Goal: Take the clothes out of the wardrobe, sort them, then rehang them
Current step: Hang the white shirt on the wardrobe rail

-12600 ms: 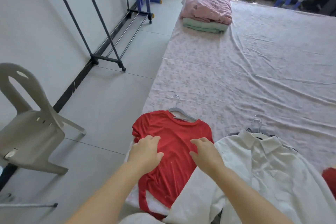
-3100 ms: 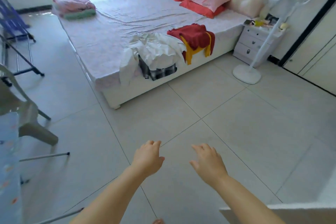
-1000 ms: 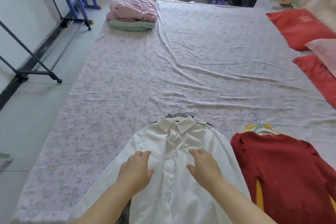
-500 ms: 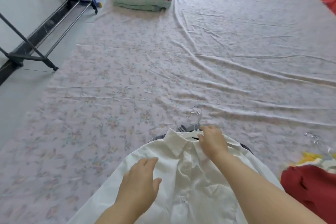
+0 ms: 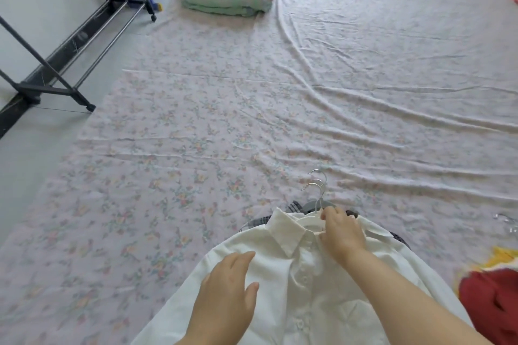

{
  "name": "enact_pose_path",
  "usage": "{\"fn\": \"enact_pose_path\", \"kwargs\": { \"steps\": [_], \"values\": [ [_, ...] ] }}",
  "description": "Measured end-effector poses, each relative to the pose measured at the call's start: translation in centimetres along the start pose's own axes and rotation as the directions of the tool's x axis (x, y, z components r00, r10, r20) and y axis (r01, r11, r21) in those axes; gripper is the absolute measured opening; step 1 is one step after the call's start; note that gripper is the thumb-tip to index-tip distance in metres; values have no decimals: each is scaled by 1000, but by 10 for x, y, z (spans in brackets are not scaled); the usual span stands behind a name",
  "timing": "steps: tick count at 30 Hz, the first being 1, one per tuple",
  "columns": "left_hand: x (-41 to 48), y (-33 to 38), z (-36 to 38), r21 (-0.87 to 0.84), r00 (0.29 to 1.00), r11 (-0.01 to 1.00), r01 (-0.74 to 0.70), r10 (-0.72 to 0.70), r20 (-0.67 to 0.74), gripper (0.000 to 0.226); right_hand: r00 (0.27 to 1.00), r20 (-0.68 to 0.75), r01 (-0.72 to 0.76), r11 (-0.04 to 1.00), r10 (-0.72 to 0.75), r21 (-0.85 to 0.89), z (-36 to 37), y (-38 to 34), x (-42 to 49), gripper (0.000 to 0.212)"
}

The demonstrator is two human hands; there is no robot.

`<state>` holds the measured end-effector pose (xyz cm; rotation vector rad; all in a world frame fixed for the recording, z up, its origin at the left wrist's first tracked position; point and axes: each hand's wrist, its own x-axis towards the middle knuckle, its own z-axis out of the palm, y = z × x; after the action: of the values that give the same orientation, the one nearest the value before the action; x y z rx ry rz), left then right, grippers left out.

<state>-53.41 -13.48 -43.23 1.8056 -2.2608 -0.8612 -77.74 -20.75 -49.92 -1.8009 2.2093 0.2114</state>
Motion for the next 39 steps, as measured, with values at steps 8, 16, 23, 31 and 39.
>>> {"fn": "enact_pose_path", "kwargs": {
  "steps": [8, 16, 23, 31, 39],
  "values": [
    [-5, -4, 10, 4, 993, 994, -105, 105, 56, 56, 996, 54, -68, 998, 68, 3, 6, -12, 10, 27],
    [-15, -16, 49, 90, 993, 989, -116, 118, -13, 49, 982, -188, 8, 998, 3, 58, 16, -5, -2, 31],
    [-19, 38, -13, -92, 966, 984, -150, 126, -226, 53, 682, -685, 384, 923, -258, 34, -67, -3, -83, 20],
    [-53, 105, -119, 51, 816, 949, -313, 296, -496, 45, 486, -811, 530, 848, -326, -23, -202, -49, -188, 16],
    [-143, 109, -214, 85, 688, 950, -301, 278, -670, 30, 483, -810, 651, 755, -332, 79, -296, -111, -265, 24]
  ]
}}
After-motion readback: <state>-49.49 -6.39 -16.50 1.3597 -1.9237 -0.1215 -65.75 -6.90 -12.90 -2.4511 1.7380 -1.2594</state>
